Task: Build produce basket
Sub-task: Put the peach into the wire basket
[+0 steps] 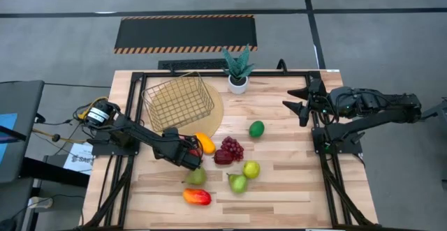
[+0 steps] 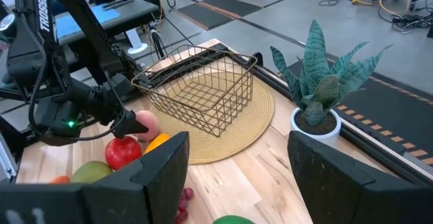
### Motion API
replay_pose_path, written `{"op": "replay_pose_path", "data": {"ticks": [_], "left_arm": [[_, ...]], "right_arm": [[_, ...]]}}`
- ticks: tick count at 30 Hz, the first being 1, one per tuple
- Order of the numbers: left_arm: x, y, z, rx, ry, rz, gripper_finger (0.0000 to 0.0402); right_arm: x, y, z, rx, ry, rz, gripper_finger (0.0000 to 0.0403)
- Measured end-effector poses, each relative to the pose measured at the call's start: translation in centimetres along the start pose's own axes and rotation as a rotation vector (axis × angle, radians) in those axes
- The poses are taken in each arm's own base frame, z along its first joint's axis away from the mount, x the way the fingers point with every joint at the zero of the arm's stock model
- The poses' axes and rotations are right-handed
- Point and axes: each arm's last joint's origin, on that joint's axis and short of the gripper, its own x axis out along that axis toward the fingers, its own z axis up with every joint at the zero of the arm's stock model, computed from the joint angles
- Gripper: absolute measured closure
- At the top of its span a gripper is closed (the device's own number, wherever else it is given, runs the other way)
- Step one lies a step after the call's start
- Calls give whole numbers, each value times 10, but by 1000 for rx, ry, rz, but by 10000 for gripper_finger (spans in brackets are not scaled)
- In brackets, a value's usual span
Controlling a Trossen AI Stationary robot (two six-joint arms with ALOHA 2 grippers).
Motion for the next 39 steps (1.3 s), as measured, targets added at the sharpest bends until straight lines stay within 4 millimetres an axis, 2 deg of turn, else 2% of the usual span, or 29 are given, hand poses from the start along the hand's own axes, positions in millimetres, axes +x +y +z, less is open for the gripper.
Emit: {"op": "replay_pose_path", "data": {"ticks": [9,19,24,39], "left_arm": [[-1,0,0,-2,6,1,111],[-17,-9,2,43,20,-12,111],[-31,-16,5,83,27,-23,111],[-93,-41,22,238,86,-135,111]], "right_arm": [[0,0,0,-1,0,0,129],[0,0,0,-3,0,0,129],[0,0,0,-3,0,0,129],[0,0,0,-3,0,0,129]]}}
